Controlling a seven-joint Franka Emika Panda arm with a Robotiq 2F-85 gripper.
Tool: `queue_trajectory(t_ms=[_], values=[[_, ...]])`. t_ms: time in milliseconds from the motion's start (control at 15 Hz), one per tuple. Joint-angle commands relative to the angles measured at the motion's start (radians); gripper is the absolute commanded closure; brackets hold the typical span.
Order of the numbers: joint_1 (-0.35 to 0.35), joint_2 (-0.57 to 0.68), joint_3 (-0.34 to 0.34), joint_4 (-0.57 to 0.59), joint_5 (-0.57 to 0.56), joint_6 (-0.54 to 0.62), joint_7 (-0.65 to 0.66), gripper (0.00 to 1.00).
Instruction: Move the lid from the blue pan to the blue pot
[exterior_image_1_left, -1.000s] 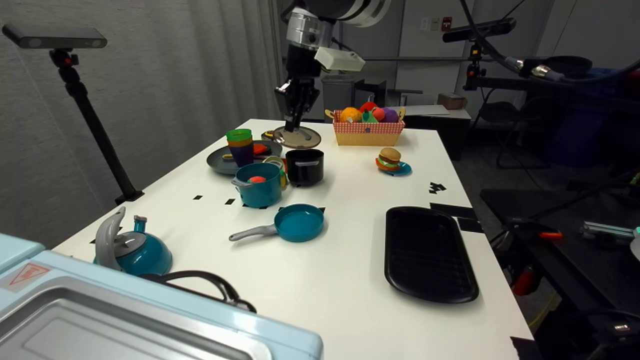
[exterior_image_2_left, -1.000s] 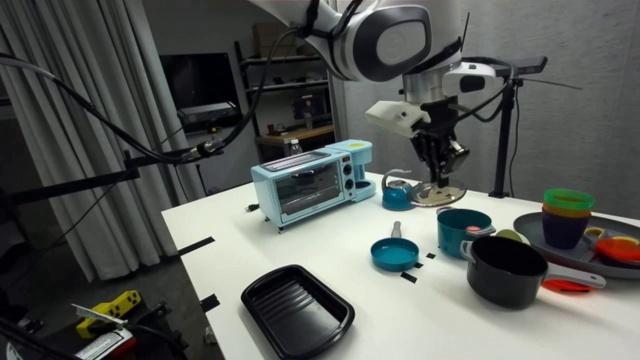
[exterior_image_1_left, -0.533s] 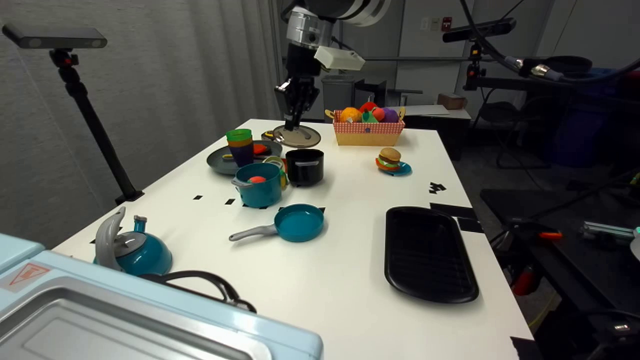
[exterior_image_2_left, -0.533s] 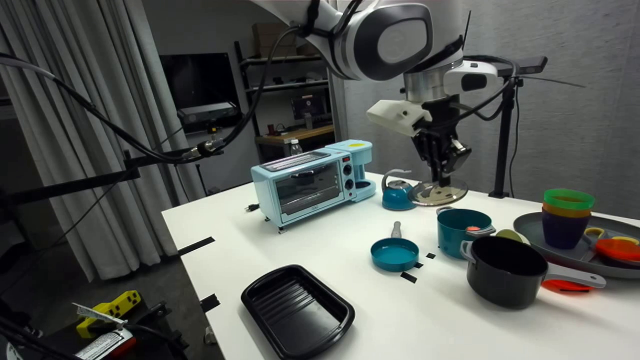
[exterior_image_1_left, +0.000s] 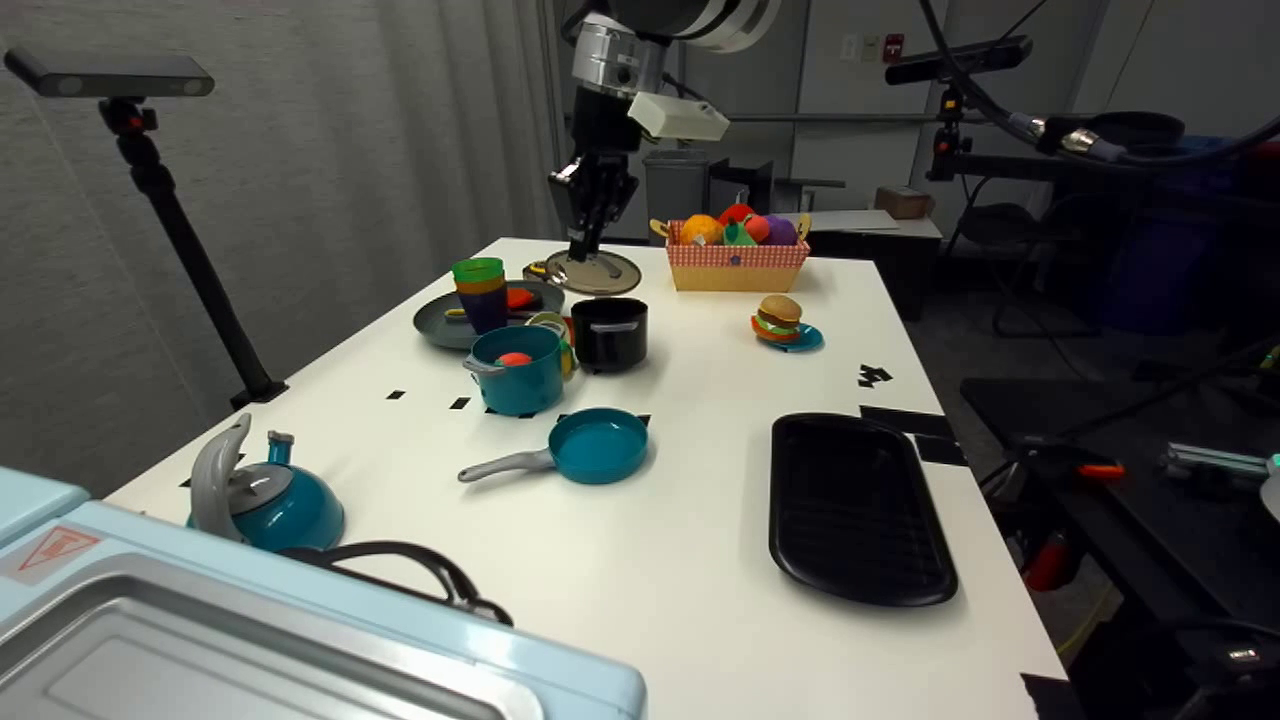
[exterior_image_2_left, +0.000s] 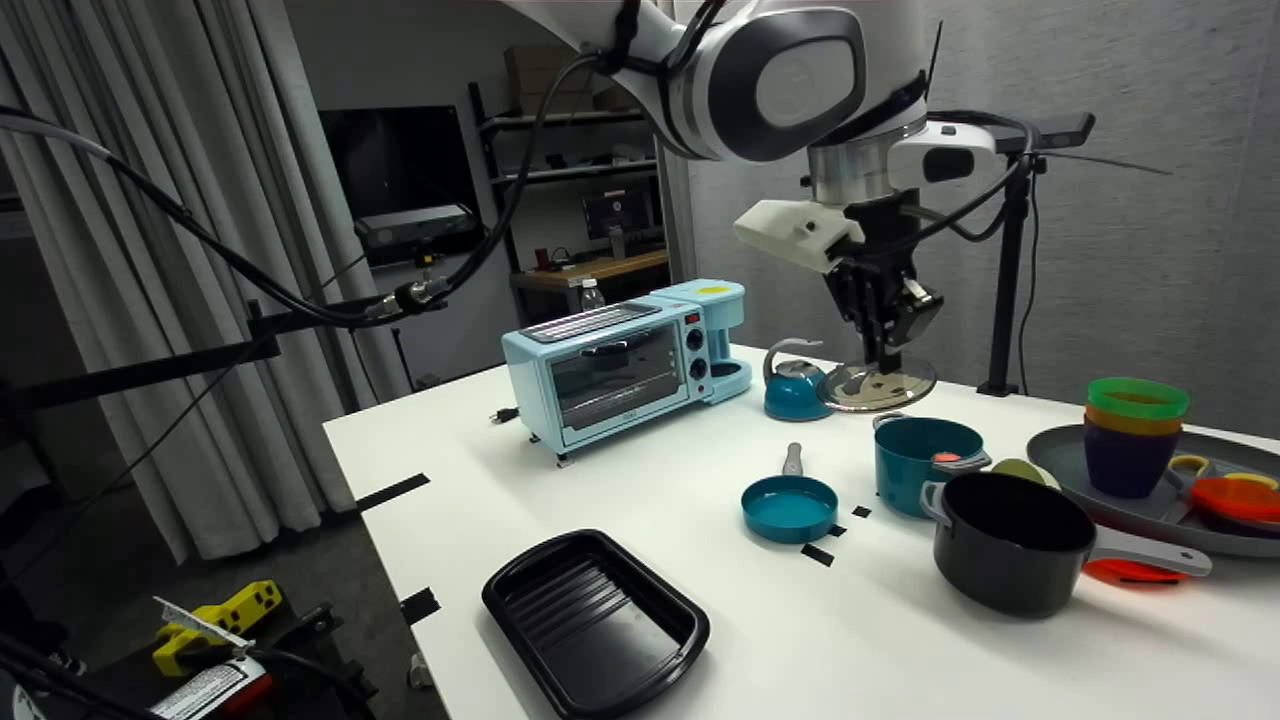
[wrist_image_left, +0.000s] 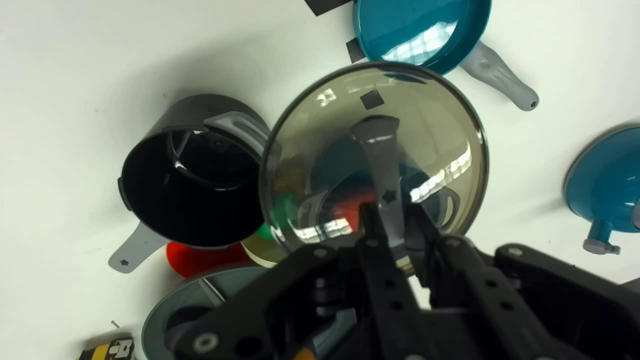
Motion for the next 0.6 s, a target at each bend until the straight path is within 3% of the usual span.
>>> queue_trajectory(t_ms=[0,133,200,533], values=[[0.002,0.001,-0.004,0.004,0.002,-0.004,-0.002,0.83],[0.002,0.001,-0.004,0.004,0.002,-0.004,-0.002,0.83],[0.013,0.007,-0.009,0.010,-0.009,-0.002,0.012,0.96],[0.020,0.077,-0.006,0.100,-0.027,-0.033,0.010,0.96]])
